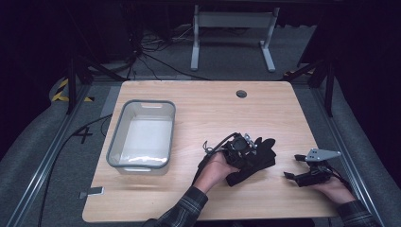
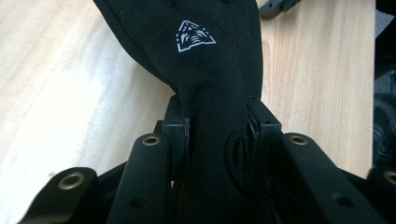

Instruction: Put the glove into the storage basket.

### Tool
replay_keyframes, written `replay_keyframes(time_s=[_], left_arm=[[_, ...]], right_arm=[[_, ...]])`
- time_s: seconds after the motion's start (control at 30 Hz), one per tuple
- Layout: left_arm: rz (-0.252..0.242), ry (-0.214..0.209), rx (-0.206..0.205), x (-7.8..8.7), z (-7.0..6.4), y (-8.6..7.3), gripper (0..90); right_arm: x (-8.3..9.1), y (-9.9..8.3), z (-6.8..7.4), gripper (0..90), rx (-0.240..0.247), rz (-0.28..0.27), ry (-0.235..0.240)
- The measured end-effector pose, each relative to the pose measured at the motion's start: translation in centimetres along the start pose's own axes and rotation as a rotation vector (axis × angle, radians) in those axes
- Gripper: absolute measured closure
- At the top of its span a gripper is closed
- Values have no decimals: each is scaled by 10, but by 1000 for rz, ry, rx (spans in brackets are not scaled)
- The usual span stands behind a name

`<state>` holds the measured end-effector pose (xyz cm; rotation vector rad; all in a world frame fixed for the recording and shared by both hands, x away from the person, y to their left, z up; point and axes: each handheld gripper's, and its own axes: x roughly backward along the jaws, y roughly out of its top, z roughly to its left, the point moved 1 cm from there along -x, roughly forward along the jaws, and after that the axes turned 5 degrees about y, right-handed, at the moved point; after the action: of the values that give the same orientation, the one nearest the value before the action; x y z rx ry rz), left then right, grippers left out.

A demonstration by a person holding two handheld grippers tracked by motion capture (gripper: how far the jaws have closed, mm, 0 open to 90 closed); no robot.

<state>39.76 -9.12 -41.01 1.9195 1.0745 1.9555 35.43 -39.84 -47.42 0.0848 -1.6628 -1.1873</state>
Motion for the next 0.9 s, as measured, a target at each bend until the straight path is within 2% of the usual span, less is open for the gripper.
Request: replay_keyframes(time_s=[0.43,0.9], left_arm=[[-41,57,58,42,17,-6,675],[-65,98,100,70,32,-13,673]], right_arm=[[0,0,0,108,0,0,0],[0,0,0,108,0,0,0]])
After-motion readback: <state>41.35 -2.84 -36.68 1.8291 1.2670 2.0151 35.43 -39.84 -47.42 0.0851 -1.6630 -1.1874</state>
